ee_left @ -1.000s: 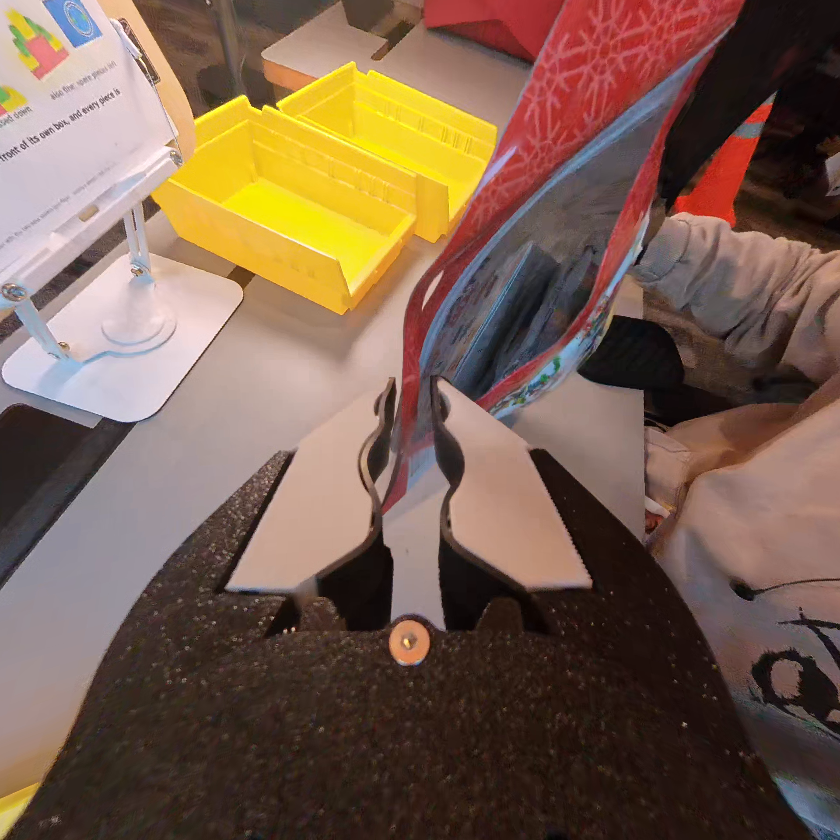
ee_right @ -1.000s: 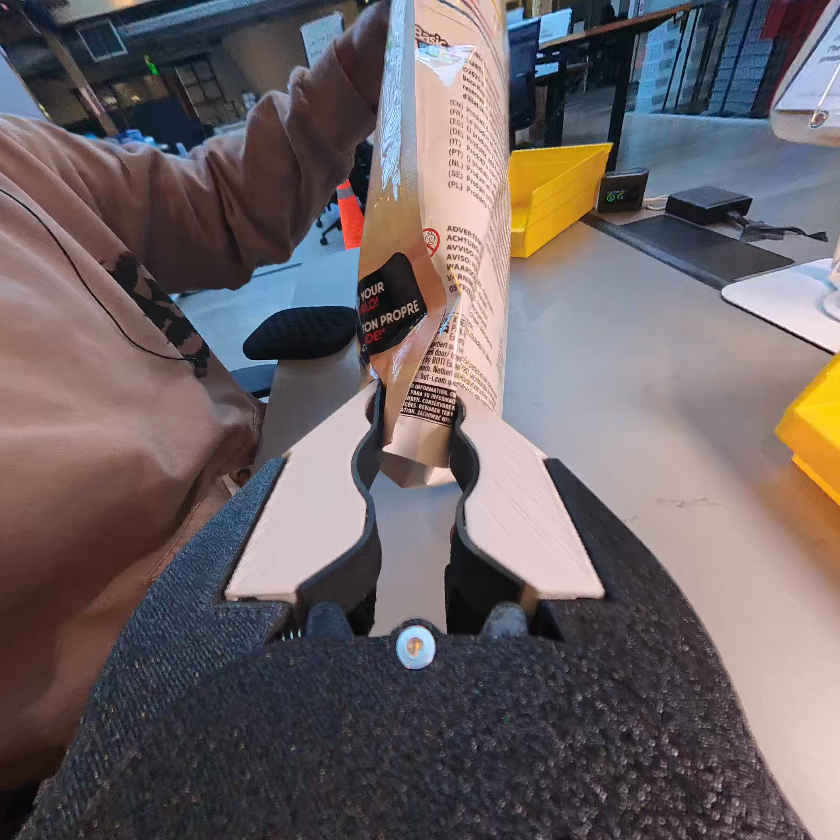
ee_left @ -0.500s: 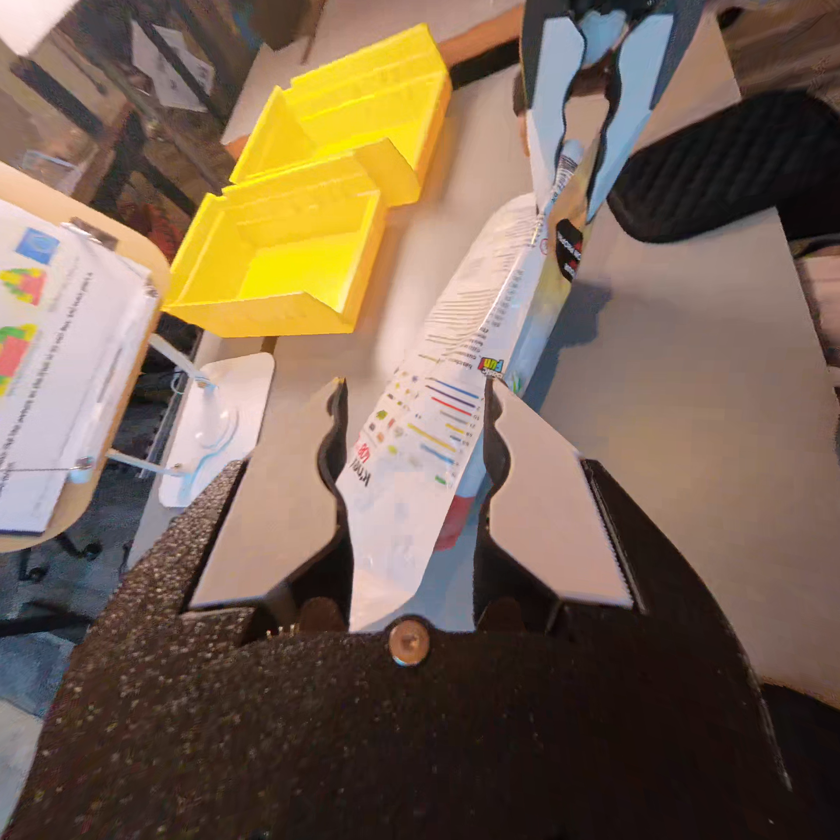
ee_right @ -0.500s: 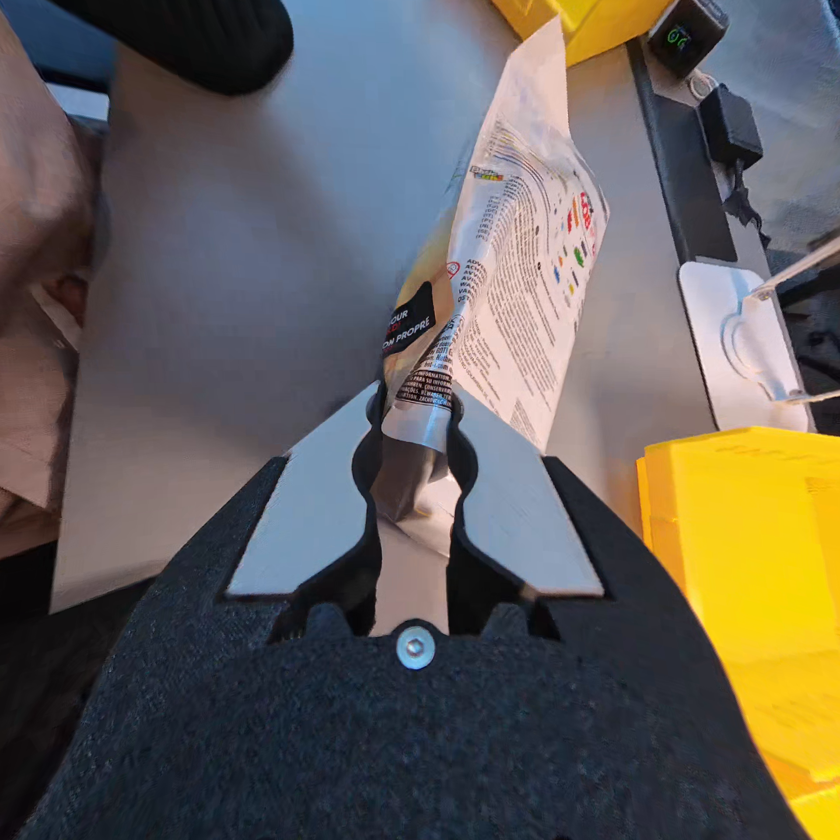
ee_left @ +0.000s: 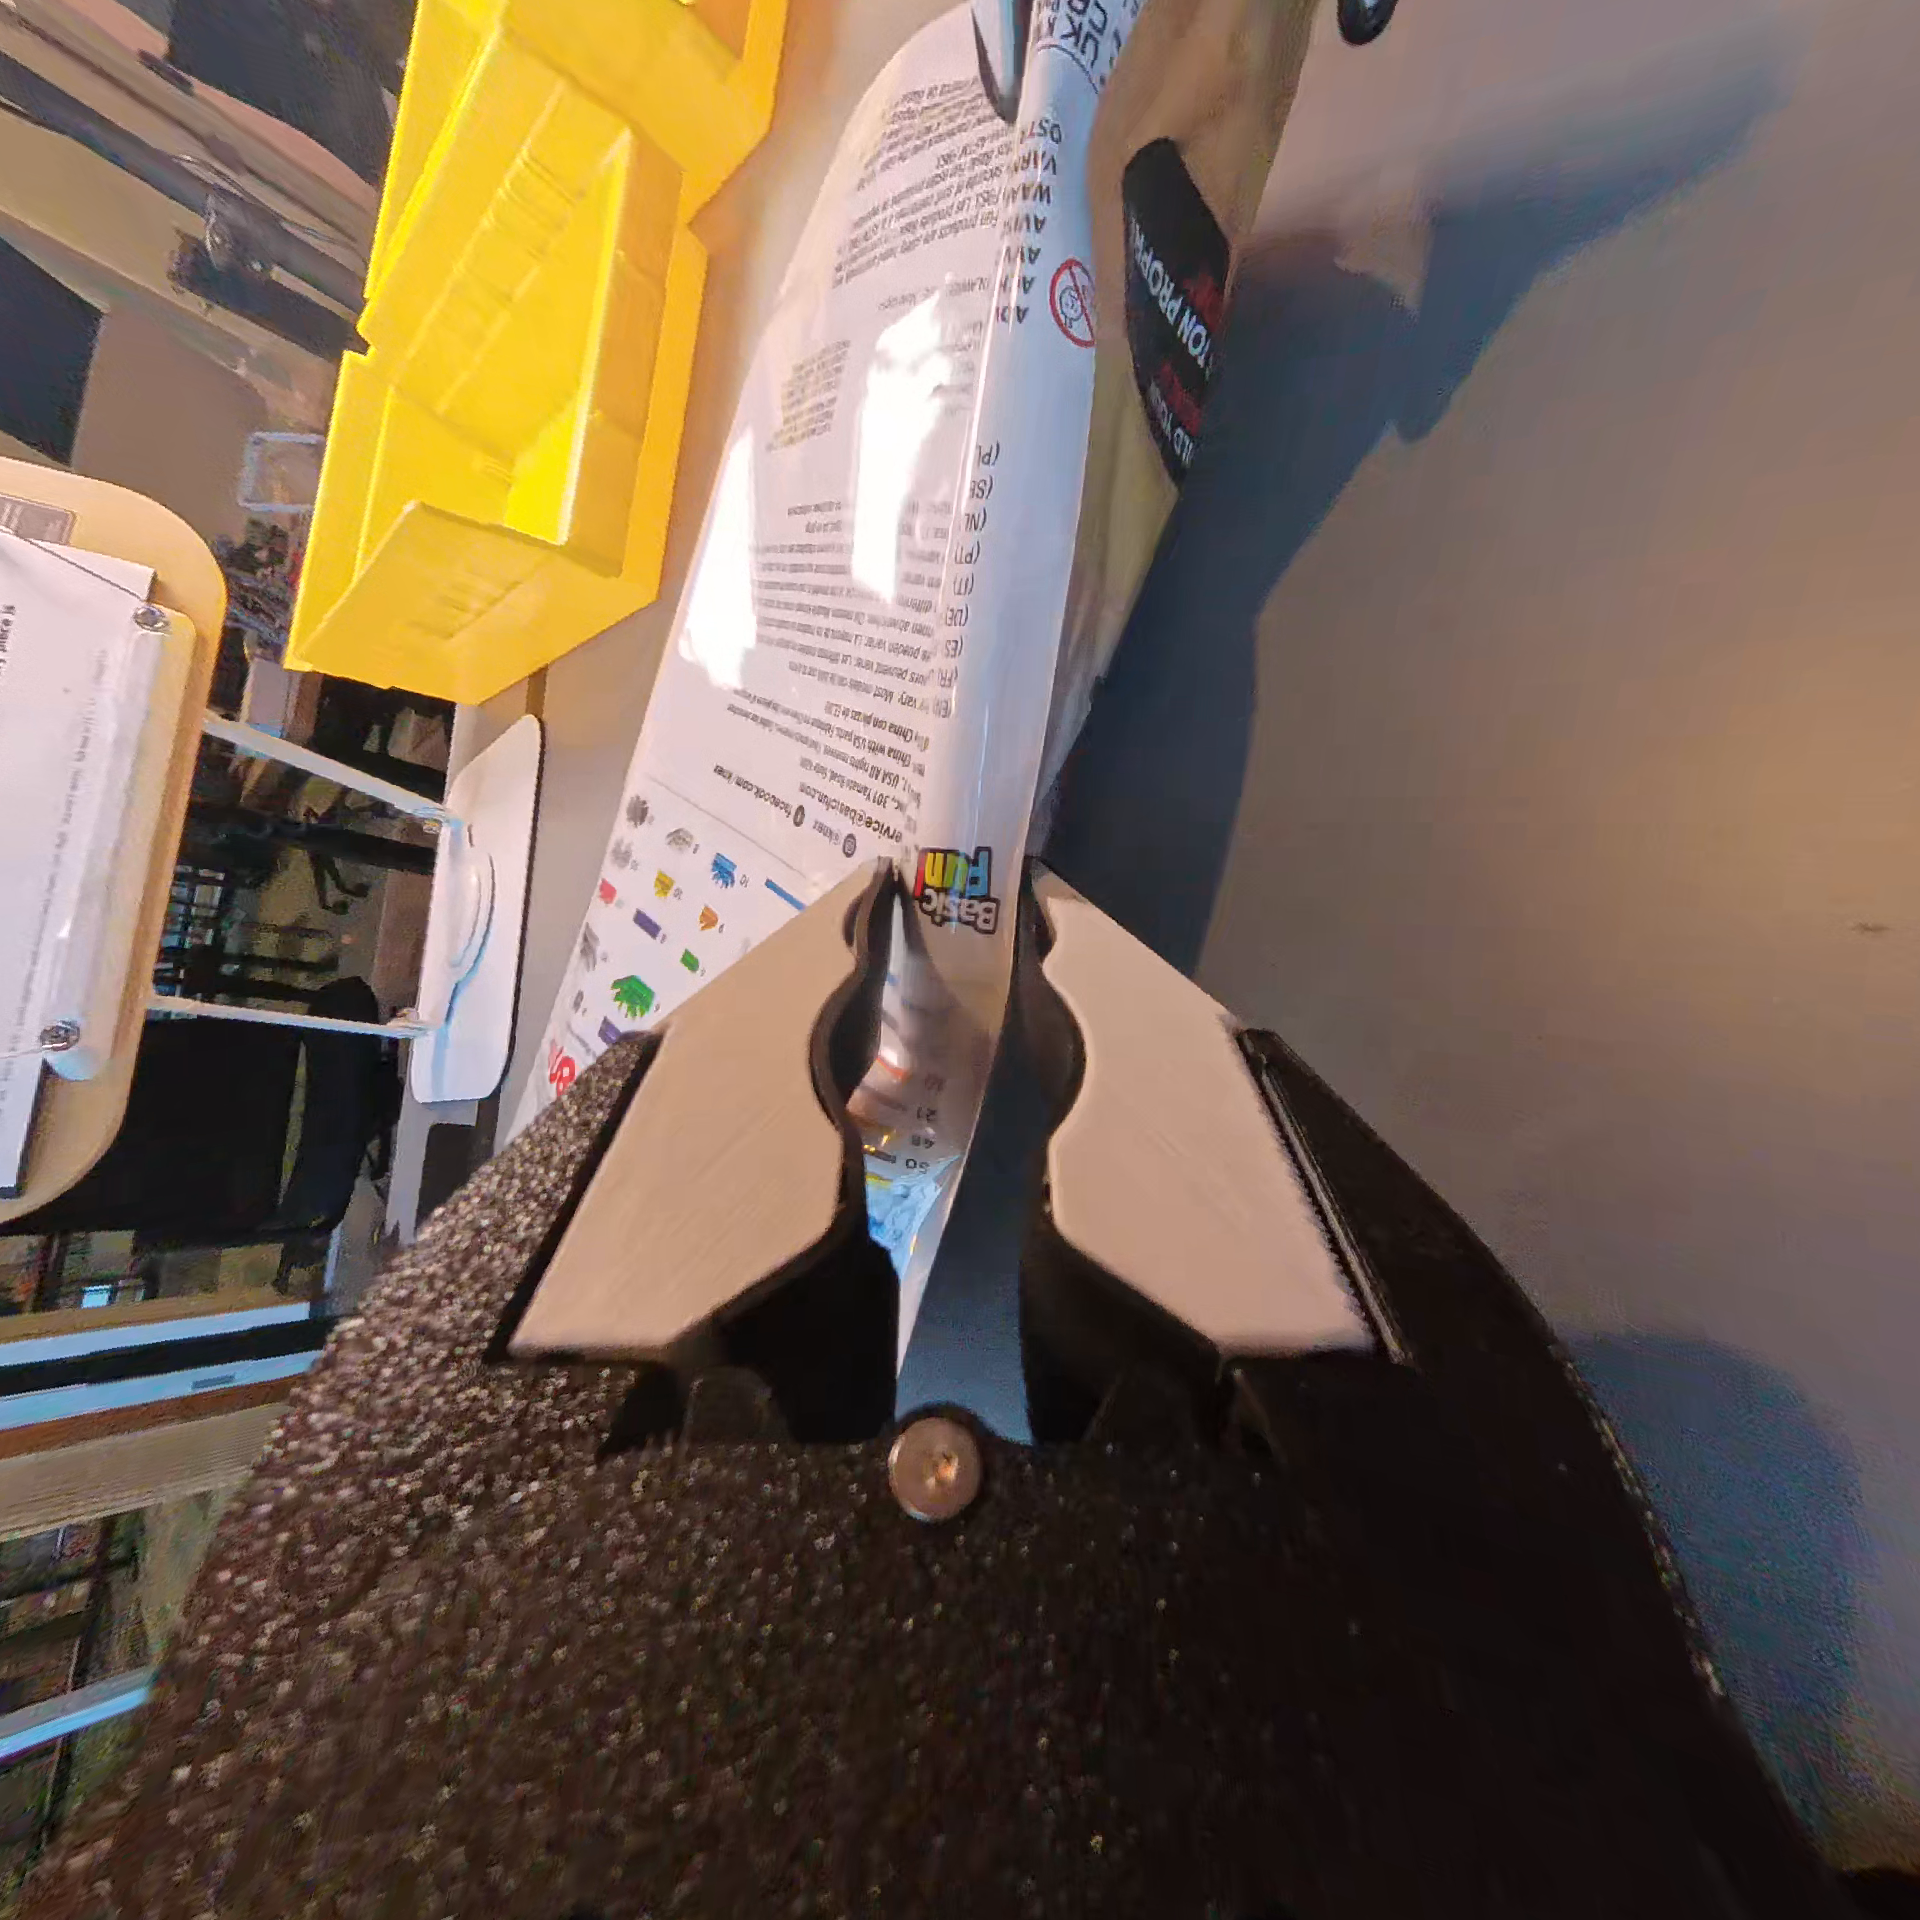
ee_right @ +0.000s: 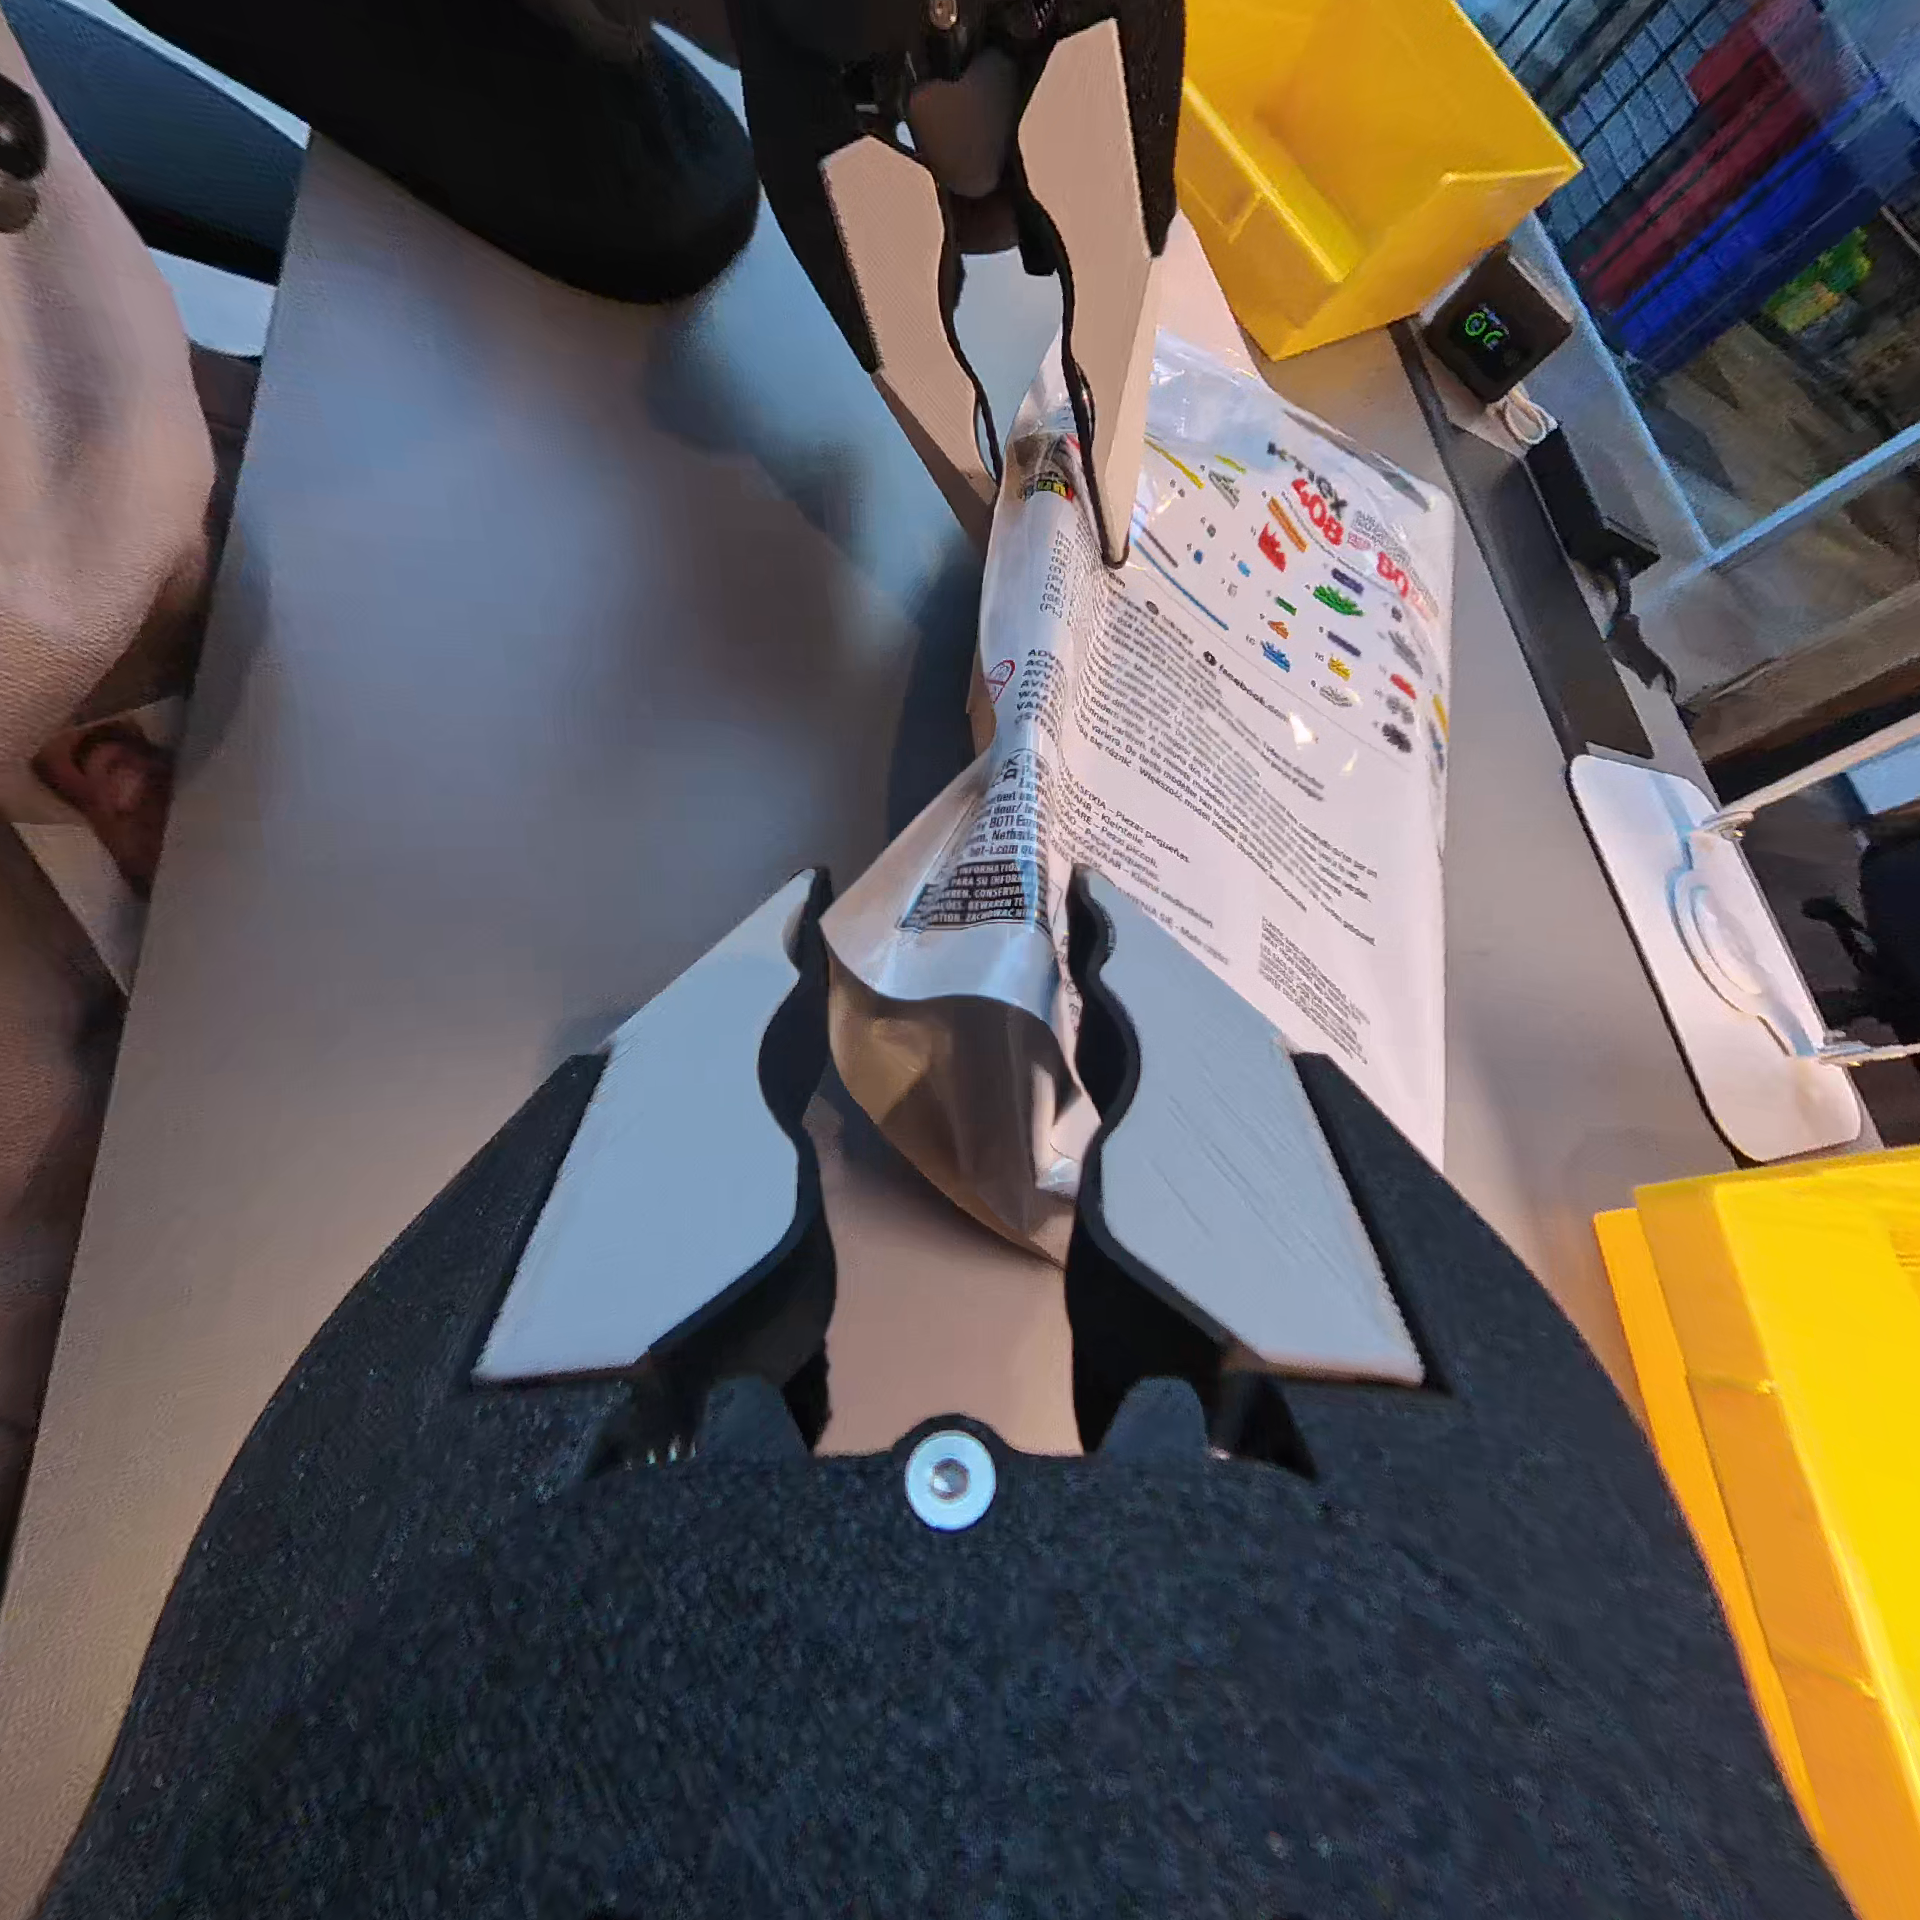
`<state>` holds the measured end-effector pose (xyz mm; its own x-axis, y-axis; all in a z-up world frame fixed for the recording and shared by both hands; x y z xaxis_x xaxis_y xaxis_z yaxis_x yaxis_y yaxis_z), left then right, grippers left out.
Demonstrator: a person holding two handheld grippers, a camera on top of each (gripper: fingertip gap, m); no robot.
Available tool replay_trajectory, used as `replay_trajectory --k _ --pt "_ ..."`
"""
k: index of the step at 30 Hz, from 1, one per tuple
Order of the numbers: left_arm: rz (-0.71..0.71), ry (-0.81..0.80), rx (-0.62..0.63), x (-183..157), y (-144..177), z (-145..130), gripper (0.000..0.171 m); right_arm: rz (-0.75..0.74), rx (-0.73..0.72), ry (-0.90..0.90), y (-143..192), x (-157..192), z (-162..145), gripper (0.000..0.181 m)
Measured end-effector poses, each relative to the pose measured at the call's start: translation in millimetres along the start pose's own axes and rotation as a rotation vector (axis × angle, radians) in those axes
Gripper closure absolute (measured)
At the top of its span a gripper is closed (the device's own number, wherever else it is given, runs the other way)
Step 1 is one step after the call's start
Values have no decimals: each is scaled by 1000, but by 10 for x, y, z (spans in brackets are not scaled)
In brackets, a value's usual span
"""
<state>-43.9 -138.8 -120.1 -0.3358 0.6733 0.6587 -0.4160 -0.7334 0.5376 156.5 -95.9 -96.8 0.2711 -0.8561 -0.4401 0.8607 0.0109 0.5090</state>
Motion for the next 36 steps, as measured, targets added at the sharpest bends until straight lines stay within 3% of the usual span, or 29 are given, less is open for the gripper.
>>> replay_trajectory --k 5,9,12,16,21,25,31,36 --pt "-55 96 -61 -18 44 -158 164 -30 -13 -2 106 17 -143 103" --pt "-105 194 -120 44 56 -269 171 -127 127 111 76 -113 -428 96" --pt "-123 194 -124 57 44 -302 171 -165 145 244 -30 -178 -441 118" --pt "-112 229 -112 108 48 -359 171 -52 162 302 -56 -280 -320 150" --pt "-52 213 -93 197 44 -385 166 50 181 274 13 -434 -191 166" --pt "-31 203 -111 284 111 -291 170 77 110 182 234 -739 131 181" --pt "-7 383 -308 961 410 -101 167 9 62 167 549 -1516 861 181" --pt "58 405 -398 1391 626 32 161 -52 96 198 661 -2156 1488 181"
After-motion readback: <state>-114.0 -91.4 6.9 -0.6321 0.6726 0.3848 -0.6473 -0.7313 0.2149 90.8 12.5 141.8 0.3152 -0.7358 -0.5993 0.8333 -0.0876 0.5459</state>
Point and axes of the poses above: each gripper's, where its closed fingertips meet, y back along the fingers, z out of its top, x = y × z across the jaws, the point moved 7 cm from there along y, back along the fingers, and after that the axes turned 1 degree about -z, right-handed, at the moved point
